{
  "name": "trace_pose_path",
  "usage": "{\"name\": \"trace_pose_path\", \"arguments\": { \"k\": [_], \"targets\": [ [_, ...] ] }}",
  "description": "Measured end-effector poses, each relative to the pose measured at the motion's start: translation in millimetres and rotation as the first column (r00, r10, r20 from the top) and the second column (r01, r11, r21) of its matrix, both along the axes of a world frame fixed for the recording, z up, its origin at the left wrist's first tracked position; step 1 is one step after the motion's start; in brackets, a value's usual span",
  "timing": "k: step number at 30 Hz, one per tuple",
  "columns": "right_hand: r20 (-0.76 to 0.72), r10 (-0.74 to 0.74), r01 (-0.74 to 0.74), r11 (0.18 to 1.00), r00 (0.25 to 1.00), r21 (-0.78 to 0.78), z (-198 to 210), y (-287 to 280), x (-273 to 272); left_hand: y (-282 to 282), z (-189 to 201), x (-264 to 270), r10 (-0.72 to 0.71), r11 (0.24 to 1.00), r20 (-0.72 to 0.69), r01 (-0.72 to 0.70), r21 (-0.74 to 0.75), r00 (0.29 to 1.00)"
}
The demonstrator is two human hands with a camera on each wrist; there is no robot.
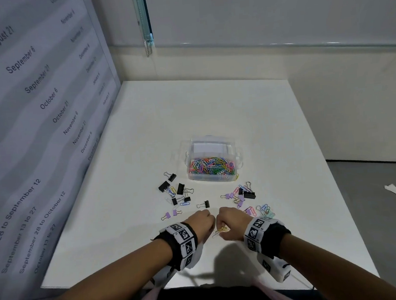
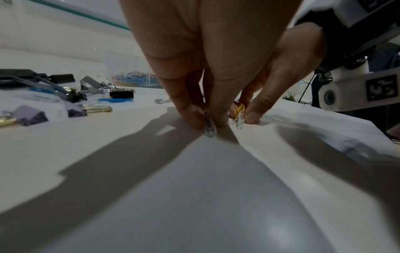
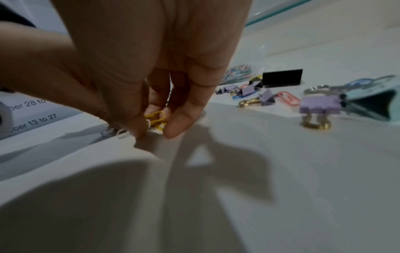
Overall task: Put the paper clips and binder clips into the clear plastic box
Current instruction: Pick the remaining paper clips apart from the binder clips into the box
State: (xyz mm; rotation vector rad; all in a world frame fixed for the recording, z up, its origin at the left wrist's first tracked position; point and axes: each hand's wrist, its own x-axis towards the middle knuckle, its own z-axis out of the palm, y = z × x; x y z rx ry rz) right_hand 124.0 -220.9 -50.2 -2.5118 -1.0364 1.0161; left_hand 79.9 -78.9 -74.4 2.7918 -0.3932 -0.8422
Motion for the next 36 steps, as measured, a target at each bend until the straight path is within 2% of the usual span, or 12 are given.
{"name": "trace_pose_path", "arguments": {
  "k": [3,8,14,19,24,30,33,36],
  "targets": [
    [0.002,0.002,-0.002,1.000,1.000,-0.001,0.4,1.1,-0.3,-2.6,2.4,2.5,-0.064,0.997,-0.014,0.064,0.042,0.998],
    [0.024,-0.037,0.036,0.999,0.999,0.030,-1.0,1.8,-1.4,-4.4,10.1,4.3,-0.085,0.995,-0.016,0.085,0.050,0.996],
    [-0.001,-0.087,0.087,0.995,0.996,0.040,-2.1,2.3,-0.9,0.4,7.6,4.5,-0.016,1.000,-0.059,0.016,-0.002,0.998],
    [0.037,-0.106,0.104,0.993,0.994,0.052,1.4,0.4,0.8,2.0,9.6,4.4,0.013,0.999,-0.060,-0.015,-0.037,0.998],
    [0.031,-0.253,0.248,0.962,0.967,0.114,4.3,-12.4,10.6,8.8,15.0,6.4,0.142,0.978,-0.091,-0.154,-0.142,0.986],
    [-0.014,-0.197,0.197,0.980,0.980,0.031,7.9,-21.4,12.4,24.4,41.7,29.3,0.322,0.916,-0.043,-0.323,-0.238,0.946],
    [-0.042,-0.222,0.223,0.974,0.974,0.037,4.2,-17.8,9.6,31.6,56.0,44.8,0.451,0.848,0.000,-0.428,-0.313,0.893],
    [-0.026,-0.189,0.189,0.982,0.982,0.009,4.3,-13.2,9.1,35.1,70.6,65.3,0.533,0.784,0.006,-0.491,-0.380,0.846]
  ]
}}
